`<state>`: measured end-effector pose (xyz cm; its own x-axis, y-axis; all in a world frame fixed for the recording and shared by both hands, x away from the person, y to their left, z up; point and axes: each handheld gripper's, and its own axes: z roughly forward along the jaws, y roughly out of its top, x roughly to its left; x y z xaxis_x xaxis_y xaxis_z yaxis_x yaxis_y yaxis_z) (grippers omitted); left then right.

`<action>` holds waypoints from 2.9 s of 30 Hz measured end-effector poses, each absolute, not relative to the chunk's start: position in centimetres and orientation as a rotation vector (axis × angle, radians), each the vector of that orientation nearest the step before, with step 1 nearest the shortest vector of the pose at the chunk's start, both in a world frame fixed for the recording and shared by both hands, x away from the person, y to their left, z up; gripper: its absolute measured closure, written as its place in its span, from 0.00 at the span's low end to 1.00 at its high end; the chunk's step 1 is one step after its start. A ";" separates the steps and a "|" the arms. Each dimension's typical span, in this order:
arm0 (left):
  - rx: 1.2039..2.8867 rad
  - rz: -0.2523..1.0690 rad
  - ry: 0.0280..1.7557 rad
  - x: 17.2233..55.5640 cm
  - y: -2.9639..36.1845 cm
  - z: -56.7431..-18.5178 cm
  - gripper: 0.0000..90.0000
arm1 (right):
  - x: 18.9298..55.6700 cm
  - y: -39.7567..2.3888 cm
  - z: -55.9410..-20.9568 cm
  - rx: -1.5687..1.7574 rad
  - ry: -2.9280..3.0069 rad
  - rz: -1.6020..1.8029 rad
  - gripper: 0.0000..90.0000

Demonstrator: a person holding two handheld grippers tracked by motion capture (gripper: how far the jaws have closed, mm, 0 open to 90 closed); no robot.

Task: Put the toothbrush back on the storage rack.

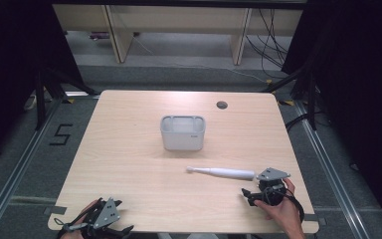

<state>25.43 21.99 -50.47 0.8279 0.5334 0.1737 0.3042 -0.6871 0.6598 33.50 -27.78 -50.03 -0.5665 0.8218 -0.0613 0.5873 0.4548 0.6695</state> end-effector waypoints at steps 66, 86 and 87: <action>2.368 0.470 0.627 25.6 22.2 -50.6 0.18 | 39.6 -19.2 -46.4 0.712 2.677 0.521 0.47; 2.382 0.474 0.613 25.7 22.2 -50.5 0.18 | 41.9 -17.1 -47.5 0.633 2.769 0.414 0.59; 2.376 0.474 0.620 25.6 22.2 -50.5 0.18 | 42.0 -17.1 -47.6 0.651 2.775 0.414 0.59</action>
<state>25.62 22.15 -50.54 0.8248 0.5373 0.1760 0.3109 -0.6909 0.6527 41.99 -17.06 -47.55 -0.8657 0.4651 -0.1850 0.3908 0.8590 0.3307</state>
